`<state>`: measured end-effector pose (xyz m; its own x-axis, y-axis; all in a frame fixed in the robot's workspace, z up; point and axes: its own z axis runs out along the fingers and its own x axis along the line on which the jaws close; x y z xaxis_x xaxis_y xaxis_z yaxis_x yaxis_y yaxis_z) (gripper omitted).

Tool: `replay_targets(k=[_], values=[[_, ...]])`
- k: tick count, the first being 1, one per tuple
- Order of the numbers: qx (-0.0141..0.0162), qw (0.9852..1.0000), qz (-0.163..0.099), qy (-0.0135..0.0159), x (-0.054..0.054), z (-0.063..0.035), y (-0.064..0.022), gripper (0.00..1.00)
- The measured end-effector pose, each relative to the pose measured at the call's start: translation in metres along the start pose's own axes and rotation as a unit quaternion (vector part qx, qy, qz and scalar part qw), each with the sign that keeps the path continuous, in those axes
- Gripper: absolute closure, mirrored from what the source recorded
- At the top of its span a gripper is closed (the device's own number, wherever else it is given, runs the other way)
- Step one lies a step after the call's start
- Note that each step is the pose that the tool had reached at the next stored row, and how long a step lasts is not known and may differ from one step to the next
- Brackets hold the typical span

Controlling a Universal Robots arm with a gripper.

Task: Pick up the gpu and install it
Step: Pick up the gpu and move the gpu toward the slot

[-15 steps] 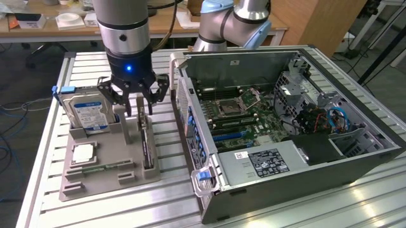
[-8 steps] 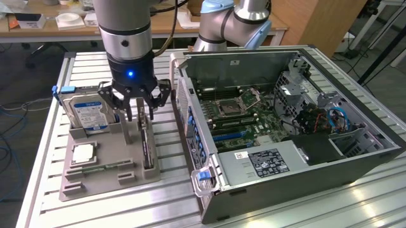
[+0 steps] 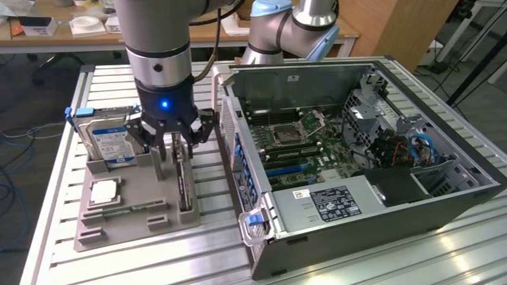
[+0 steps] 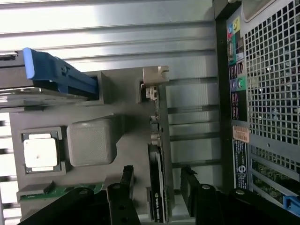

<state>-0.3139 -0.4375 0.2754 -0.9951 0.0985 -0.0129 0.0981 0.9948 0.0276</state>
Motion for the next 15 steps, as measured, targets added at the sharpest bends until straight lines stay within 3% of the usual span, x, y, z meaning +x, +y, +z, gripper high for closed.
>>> replay_targets(k=[10,15], values=[[0.0001,1.0,0.0,0.0001,0.0,0.018,-0.0054,0.47],[-0.0001,1.0,0.001,-0.0001,-0.002,0.0262,-0.0168,0.47]])
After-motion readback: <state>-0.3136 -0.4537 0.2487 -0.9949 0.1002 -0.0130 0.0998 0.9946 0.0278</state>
